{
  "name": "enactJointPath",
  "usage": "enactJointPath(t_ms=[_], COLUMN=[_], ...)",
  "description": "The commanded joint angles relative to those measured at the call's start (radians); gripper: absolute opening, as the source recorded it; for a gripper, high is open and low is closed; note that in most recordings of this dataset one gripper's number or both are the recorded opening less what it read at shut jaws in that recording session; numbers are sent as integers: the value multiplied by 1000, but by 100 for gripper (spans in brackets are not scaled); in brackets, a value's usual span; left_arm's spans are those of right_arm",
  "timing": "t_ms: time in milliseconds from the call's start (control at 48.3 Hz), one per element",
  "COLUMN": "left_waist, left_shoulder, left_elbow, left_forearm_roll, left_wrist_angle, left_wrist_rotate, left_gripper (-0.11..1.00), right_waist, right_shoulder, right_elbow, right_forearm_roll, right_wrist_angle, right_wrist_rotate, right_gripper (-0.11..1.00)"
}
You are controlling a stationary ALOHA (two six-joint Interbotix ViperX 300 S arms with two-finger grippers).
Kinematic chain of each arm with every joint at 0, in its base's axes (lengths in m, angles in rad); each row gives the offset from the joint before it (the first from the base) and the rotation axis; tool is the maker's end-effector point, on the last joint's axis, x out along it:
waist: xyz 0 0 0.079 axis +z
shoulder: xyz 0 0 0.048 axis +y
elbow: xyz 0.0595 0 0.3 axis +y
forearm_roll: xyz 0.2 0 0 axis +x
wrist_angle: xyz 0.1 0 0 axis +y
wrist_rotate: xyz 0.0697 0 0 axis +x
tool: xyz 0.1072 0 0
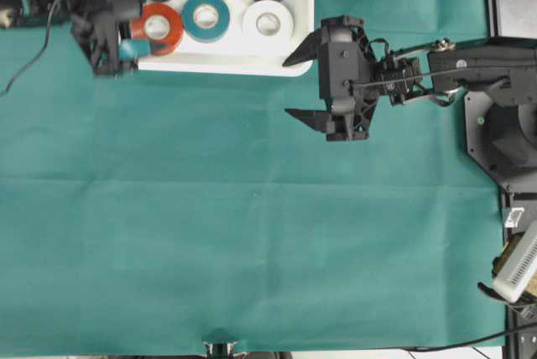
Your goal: Put the tape alternately from left to right into the white case.
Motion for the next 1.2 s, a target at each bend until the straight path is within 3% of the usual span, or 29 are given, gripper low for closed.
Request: enactJointPath(t_ms=[0, 518, 1180], left_waist=[-40, -213, -239], left_shoulder=[-31, -46, -51], left_elbow=[5, 48, 94], left_forearm_roll=[0, 0, 0], left_wrist_angle=[-6, -9, -89], left_wrist_rotate=[-2, -8, -5], left_gripper=[93, 93, 93], right_waist=[2, 2, 2], right_shoulder=[-8, -8, -8], right_elbow=[-8, -8, 14], right_forearm_roll=[-2, 0, 0], right_wrist_angle=[-8, -8, -32], right_wrist_rotate=[2, 2, 2], right_gripper=[78, 78, 78])
